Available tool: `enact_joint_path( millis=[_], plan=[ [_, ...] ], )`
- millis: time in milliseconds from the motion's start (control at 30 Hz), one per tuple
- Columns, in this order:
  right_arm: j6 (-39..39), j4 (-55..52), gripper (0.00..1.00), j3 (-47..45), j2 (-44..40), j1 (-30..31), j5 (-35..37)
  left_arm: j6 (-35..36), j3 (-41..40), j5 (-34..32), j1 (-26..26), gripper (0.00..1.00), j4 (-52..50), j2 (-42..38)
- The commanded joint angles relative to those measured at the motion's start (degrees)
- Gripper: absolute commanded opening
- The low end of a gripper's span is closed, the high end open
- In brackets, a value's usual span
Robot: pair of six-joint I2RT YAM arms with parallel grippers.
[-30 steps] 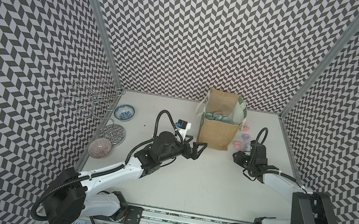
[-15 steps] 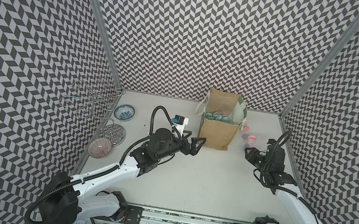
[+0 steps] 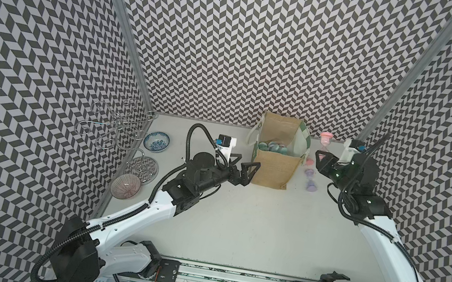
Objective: Put the hourglass into the canvas bag
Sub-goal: Place the hourglass in the canvas bag.
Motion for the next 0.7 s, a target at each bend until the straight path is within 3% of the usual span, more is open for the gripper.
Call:
enact_joint_path(
  millis=[0, 300, 667],
  plan=[
    [-3.26, 1.74, 0.26, 5.86, 7.48, 3.93, 0.11, 1.21, 2.08, 0.47, 1.01, 0.99, -0.28, 0.58],
    [-6.41, 2.66, 0.29, 17.71, 24.77, 9.48, 4.60, 1.60, 2.07, 2.76, 4.00, 0.99, 0.77, 3.60],
    [-10.12, -2.44, 0.31, 29.02, 41.75, 10.77, 10.88, 2.46, 1.11, 4.88, 5.29, 0.99, 2.08, 6.24]
  ],
)
